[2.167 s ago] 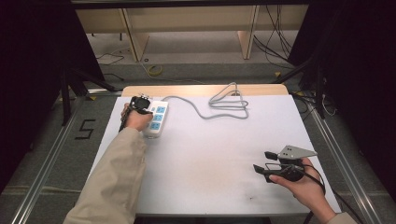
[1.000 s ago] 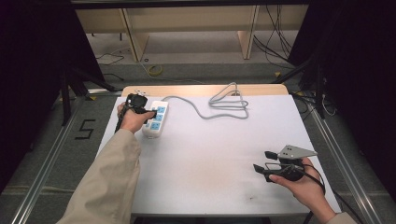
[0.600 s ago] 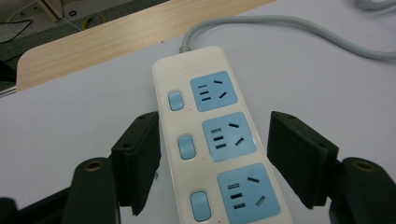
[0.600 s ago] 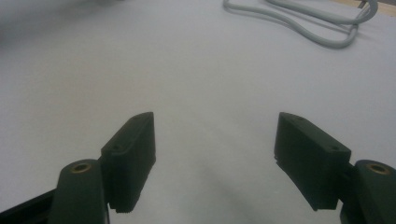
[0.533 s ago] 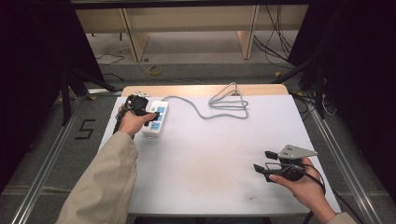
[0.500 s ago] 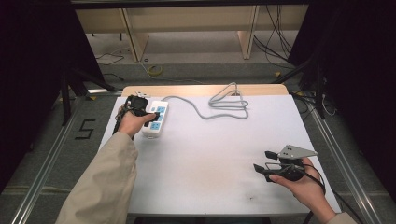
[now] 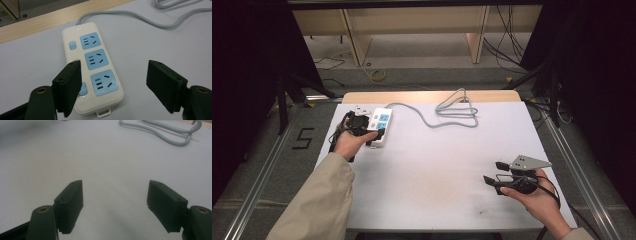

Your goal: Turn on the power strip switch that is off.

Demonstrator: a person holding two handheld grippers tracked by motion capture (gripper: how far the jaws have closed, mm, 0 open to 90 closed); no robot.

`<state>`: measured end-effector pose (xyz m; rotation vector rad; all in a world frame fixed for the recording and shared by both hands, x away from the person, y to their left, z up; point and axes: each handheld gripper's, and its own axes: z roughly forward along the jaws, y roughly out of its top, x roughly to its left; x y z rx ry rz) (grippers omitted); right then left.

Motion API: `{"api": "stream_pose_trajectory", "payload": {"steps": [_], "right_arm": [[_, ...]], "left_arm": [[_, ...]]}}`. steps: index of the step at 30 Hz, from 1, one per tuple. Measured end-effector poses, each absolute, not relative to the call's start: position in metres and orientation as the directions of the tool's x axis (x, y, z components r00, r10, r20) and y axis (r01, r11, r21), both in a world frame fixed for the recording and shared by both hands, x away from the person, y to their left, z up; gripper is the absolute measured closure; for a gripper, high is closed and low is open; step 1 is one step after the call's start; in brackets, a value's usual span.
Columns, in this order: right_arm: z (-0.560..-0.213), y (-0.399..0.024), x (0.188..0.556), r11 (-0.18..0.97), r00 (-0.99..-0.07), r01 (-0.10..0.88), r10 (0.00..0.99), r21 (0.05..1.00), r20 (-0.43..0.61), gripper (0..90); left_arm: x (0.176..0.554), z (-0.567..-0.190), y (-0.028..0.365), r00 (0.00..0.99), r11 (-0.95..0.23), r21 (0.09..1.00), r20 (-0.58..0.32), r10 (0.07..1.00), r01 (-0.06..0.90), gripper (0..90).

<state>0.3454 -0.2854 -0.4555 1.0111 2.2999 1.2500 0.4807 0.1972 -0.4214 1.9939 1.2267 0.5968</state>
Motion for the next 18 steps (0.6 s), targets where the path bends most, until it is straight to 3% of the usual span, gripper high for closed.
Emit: {"api": "stream_pose_trajectory", "payload": {"steps": [18], "right_arm": [[-0.455,-0.287,0.346,0.362,-0.692,0.429,0.721,0.828,0.044,29.7]], "left_arm": [[0.436,-0.422,0.184,0.533,-0.345,0.779,0.017,0.846,0.523,26.9]]}}
